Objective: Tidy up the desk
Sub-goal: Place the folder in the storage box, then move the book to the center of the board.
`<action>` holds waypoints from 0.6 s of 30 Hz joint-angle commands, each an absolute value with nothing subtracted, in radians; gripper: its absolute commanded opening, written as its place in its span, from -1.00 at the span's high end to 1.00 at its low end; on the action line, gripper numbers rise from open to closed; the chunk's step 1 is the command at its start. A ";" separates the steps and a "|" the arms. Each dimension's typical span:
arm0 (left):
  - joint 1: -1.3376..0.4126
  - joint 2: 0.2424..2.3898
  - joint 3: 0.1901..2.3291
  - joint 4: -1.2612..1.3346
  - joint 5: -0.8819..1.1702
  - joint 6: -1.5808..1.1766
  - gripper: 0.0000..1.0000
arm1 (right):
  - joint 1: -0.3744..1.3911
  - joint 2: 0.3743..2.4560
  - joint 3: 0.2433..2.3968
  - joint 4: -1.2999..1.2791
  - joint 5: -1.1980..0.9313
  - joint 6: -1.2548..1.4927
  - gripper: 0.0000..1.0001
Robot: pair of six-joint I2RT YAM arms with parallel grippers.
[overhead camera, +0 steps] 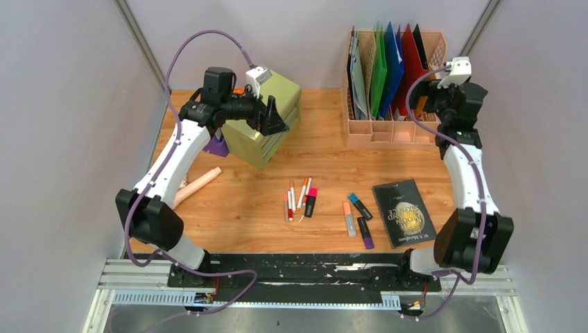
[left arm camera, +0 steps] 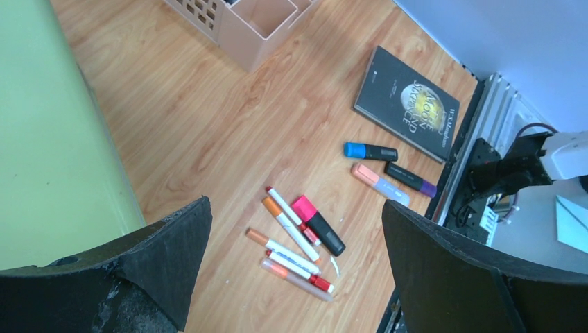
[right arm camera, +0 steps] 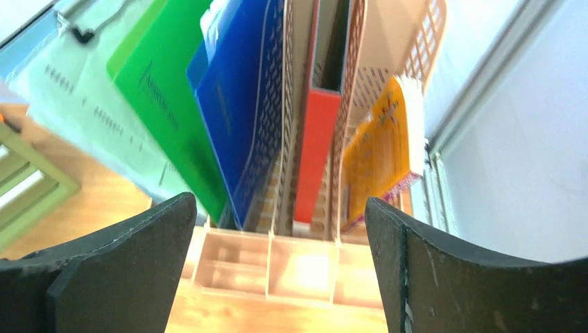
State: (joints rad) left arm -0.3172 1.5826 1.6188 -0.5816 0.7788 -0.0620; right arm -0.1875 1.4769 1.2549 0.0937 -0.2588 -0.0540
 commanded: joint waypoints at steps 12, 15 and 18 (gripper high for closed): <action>-0.482 1.431 1.471 -0.670 0.648 0.209 -1.00 | -0.289 1.163 0.966 -0.793 -0.458 -0.618 -0.89; -0.535 1.435 1.447 -0.662 0.591 0.238 -1.00 | -0.300 1.171 0.918 -0.850 -0.441 -0.704 -0.88; -0.618 1.443 1.425 -0.651 0.529 0.299 -1.00 | -0.343 1.198 0.880 -0.880 -0.432 -0.772 -0.87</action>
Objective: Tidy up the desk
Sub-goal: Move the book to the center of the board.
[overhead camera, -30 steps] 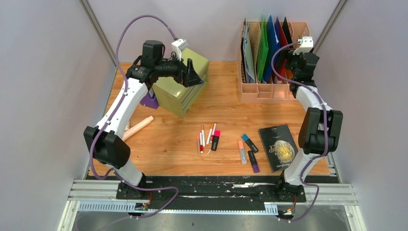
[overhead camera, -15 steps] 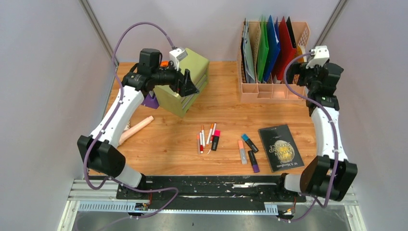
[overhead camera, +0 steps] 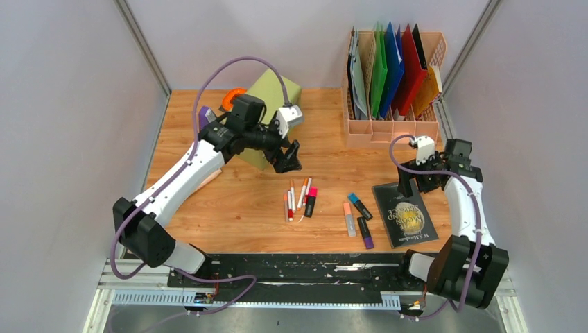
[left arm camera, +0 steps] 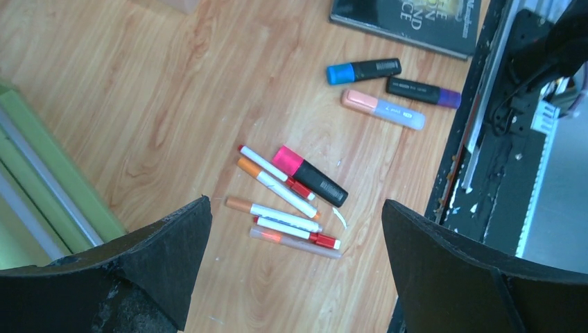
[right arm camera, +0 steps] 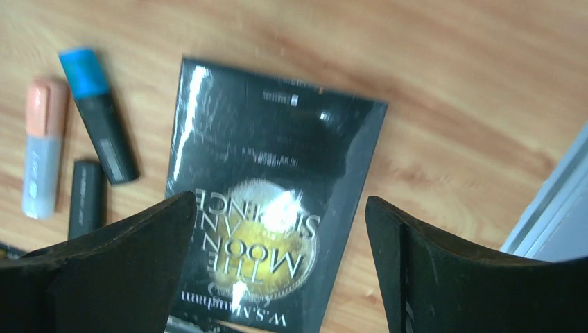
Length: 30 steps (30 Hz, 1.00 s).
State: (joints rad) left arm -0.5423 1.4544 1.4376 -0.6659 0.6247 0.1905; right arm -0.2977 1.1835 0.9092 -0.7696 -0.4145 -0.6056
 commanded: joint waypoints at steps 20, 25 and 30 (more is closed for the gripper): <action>-0.724 1.511 1.357 -0.609 0.436 0.326 -1.00 | -0.365 1.456 0.785 -0.715 -0.369 -0.676 -0.50; -0.726 1.504 1.347 -0.611 0.421 0.332 -1.00 | -0.243 1.503 0.746 -0.591 -0.254 -0.605 -0.38; -0.724 1.500 1.348 -0.614 0.414 0.336 -1.00 | -0.154 1.590 0.762 -0.480 -0.150 -0.513 -0.22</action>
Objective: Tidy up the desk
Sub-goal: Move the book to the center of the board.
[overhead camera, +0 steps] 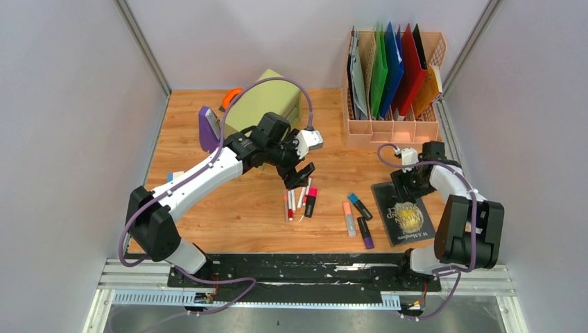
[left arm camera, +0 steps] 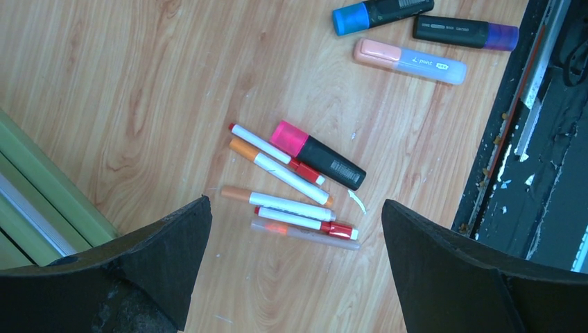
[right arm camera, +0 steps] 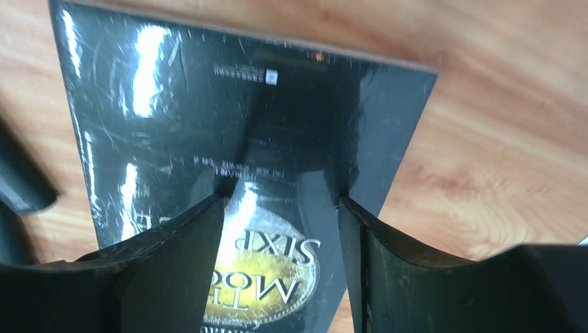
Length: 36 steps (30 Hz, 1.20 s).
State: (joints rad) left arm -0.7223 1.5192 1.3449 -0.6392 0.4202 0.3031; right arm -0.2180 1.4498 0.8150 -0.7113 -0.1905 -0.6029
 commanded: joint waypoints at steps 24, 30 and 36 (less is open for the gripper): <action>-0.725 1.512 1.359 -0.631 0.358 0.378 -1.00 | -0.137 1.446 0.970 -0.613 -0.205 -0.486 -0.89; -0.725 1.520 1.352 -0.612 0.362 0.377 -1.00 | -0.288 1.311 0.961 -0.723 -0.354 -0.530 -0.91; -0.724 1.523 1.347 -0.610 0.364 0.380 -1.00 | -0.375 1.207 0.822 -0.820 -0.343 -0.735 -0.93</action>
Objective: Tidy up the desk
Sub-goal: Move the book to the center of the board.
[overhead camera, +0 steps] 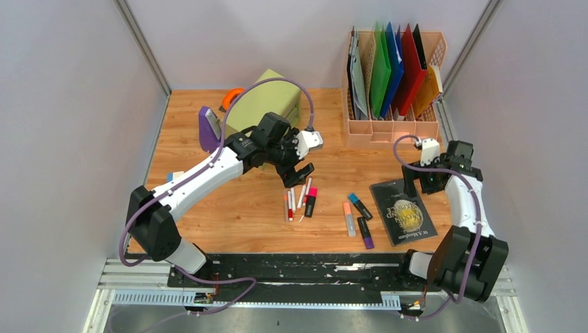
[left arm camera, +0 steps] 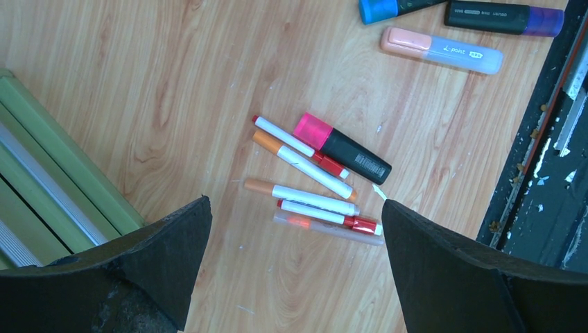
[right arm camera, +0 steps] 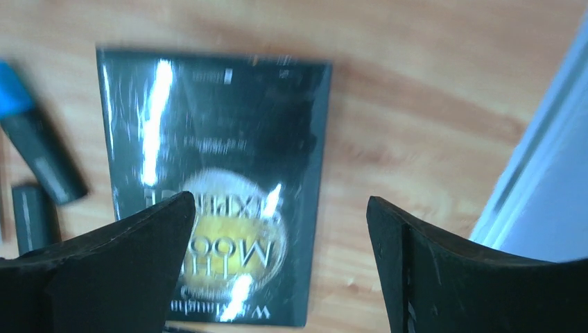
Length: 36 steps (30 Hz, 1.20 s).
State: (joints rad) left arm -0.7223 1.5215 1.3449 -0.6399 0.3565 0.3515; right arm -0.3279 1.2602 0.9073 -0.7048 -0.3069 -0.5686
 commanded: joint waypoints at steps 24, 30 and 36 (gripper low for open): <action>-0.725 1.536 1.364 -0.626 0.357 0.367 -1.00 | -0.657 1.210 0.575 -0.877 -0.378 -1.268 -0.86; -0.725 1.574 1.385 -0.620 0.367 0.356 -1.00 | -0.645 1.187 0.530 -0.798 -0.435 -1.238 -0.82; -0.726 1.654 1.439 -0.604 0.390 0.282 -1.00 | -0.560 1.230 0.542 -0.735 -0.511 -1.134 -0.74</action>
State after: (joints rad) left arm -0.7223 1.6093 1.3678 -0.6392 0.3611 0.3397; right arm -0.6289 1.1683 0.6033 -0.9100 -0.4191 -1.1702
